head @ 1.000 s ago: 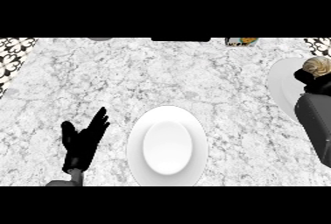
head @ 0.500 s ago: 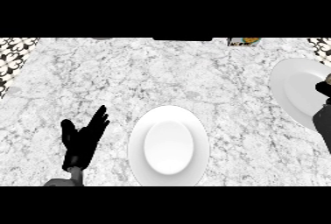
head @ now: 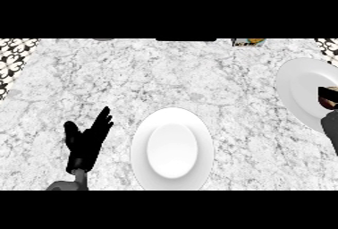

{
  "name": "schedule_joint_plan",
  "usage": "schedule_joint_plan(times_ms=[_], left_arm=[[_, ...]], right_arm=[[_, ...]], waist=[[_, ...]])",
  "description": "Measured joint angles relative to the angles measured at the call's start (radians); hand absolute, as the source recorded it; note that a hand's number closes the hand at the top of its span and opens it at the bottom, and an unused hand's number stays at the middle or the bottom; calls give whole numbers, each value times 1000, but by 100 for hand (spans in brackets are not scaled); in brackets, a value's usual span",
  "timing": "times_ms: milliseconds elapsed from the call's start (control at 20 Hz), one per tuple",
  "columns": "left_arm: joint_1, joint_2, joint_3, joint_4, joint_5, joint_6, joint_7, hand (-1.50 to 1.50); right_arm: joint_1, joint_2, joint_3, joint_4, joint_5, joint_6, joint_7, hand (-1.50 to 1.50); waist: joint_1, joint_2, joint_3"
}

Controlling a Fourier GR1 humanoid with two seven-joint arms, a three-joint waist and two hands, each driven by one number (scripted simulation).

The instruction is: Pick the cupcake from the plate and place it in the plate

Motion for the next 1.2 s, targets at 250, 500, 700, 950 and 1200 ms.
schedule_joint_plan(times_ms=[250,500,700,950,1200], left_arm=[[15,7,5,-7,8,-11,-5,0],[24,8,7,-18,9,-9,4,0],[52,16,9,-25,4,-12,-4,0],[54,15,16,-21,2,-8,-11,0],[59,11,15,-34,0,-10,-2,0]], right_arm=[[56,1,-40,-134,-143,-23,-195,-150],[134,11,-112,-268,-324,-36,-380,-150],[222,40,-175,-400,-498,19,-540,-150],[346,99,-260,-530,-705,199,-774,-150],[476,181,-303,-591,-824,353,-959,-150]], waist=[[-2,-2,1],[-10,-6,-1],[-21,-12,-3],[-32,-17,-6],[-32,-19,-9]])
